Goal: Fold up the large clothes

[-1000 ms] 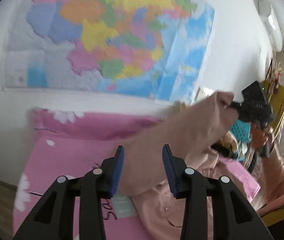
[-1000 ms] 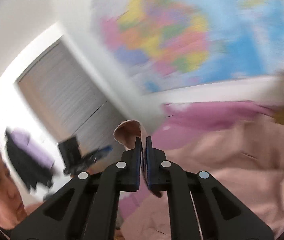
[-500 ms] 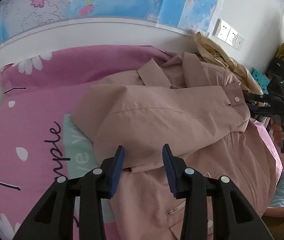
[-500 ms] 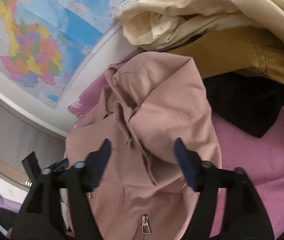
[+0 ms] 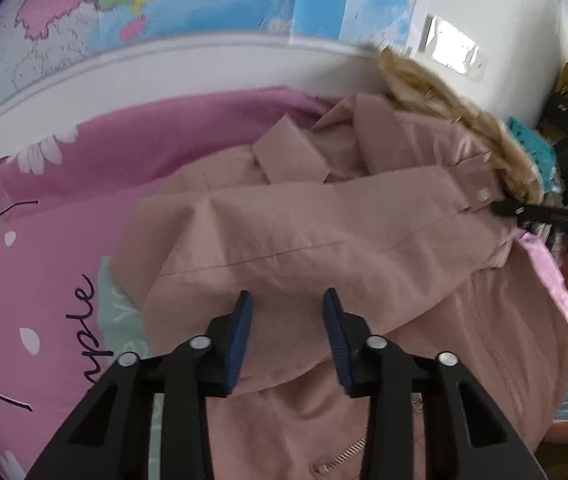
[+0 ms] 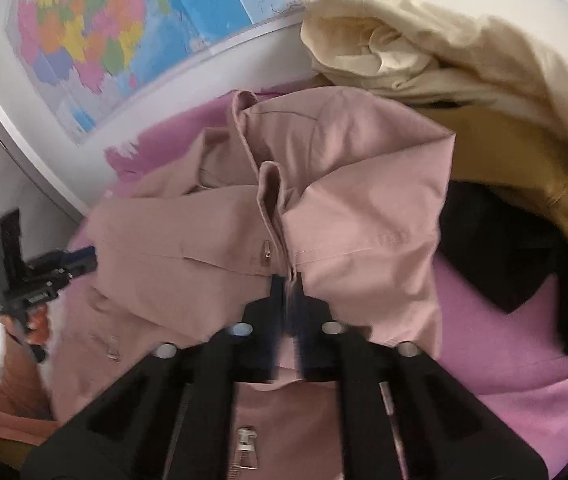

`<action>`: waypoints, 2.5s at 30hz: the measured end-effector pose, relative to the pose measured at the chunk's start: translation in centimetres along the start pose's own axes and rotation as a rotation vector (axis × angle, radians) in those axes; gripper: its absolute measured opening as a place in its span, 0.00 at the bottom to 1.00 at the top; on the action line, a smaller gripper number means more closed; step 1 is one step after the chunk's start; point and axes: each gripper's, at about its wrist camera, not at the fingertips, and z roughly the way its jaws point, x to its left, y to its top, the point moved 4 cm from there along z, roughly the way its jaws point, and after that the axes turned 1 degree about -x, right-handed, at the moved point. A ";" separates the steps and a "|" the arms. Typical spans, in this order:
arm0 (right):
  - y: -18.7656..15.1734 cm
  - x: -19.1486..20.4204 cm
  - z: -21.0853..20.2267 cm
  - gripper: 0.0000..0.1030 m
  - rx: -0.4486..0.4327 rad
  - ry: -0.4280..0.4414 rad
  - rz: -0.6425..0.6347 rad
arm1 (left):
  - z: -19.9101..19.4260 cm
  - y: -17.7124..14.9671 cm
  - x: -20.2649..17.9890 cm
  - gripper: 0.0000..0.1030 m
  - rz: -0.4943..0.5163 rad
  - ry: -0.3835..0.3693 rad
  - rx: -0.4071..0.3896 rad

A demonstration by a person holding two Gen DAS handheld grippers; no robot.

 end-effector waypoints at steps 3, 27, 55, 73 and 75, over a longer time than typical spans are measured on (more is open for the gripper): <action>0.0 0.8 -0.7 0.04 -0.031 -0.089 -0.069 | 1.1 -0.5 0.3 0.26 -0.014 0.000 0.019; -0.9 0.5 -3.3 0.15 -0.085 -0.224 -0.148 | 0.0 -0.6 -1.7 0.23 -0.007 -0.006 -0.020; -2.0 0.8 -1.0 0.23 -0.029 -0.194 -0.135 | 1.3 -1.5 -4.7 0.22 0.051 0.091 0.007; -3.6 1.7 0.5 0.43 0.015 -0.150 -0.133 | -2.0 -3.3 -4.0 0.33 0.034 0.146 -0.037; -3.7 1.8 -0.2 0.48 0.001 -0.147 -0.129 | -2.4 -3.8 -3.5 0.33 0.023 0.160 -0.034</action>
